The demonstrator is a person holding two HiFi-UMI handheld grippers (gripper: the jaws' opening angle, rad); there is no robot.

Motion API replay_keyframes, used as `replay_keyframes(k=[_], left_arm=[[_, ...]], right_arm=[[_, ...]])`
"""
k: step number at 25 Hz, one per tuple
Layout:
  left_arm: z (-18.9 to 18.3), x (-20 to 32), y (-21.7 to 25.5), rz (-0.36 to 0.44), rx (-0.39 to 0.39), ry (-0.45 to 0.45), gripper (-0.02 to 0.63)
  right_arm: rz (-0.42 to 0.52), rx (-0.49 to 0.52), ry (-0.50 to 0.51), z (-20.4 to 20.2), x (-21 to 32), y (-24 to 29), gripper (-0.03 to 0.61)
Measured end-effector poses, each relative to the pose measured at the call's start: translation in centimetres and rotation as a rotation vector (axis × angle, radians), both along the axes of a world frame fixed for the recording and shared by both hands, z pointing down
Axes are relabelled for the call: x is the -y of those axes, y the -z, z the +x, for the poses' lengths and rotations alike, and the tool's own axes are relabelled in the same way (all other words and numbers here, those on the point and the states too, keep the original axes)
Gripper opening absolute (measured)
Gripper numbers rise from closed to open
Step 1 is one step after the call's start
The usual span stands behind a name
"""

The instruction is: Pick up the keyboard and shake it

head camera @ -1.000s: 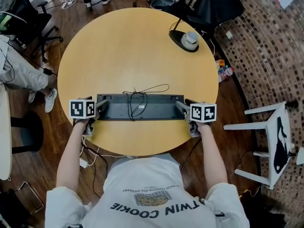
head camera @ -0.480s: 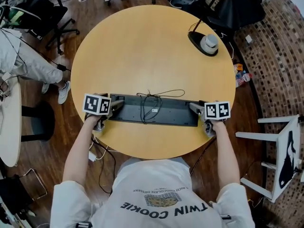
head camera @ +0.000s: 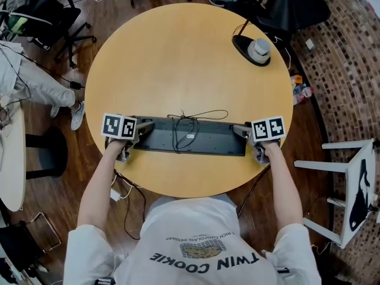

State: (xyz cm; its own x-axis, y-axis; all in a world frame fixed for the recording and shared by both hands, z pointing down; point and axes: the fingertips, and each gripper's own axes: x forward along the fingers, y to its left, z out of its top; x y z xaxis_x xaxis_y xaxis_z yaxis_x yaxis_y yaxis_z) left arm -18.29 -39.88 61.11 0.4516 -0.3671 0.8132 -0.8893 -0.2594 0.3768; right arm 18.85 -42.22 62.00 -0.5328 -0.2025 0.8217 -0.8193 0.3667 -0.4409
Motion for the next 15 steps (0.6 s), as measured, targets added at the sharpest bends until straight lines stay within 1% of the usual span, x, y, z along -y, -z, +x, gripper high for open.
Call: replay_keyframes(k=[2, 4, 5, 10, 15], left_arm=[[-0.4, 0.1, 0.2, 0.006, -0.023, 0.05, 0.353], [-0.9, 0.2, 0.4, 0.024, -0.035, 0.095, 0.304], [-1.0, 0.3, 0.5, 0.036, -0.031, 0.103, 0.302], [-0.7, 0.3, 1.0, 0.081, -0.001, 0.102, 0.301], [-0.8, 0.1, 2.5, 0.159, 0.013, 0.094, 0.299]], right_arm=[[-0.005, -0.016, -0.014, -0.1, 0.1, 0.0, 0.258], [0.012, -0.019, -0.029, -0.2, 0.2, -0.1, 0.258], [0.023, -0.017, -0.036, -0.1, 0.2, -0.1, 0.258], [0.066, -0.029, -0.046, 0.2, 0.1, 0.3, 0.258], [0.161, -0.054, -0.04, 0.1, -0.3, 1.9, 0.256]])
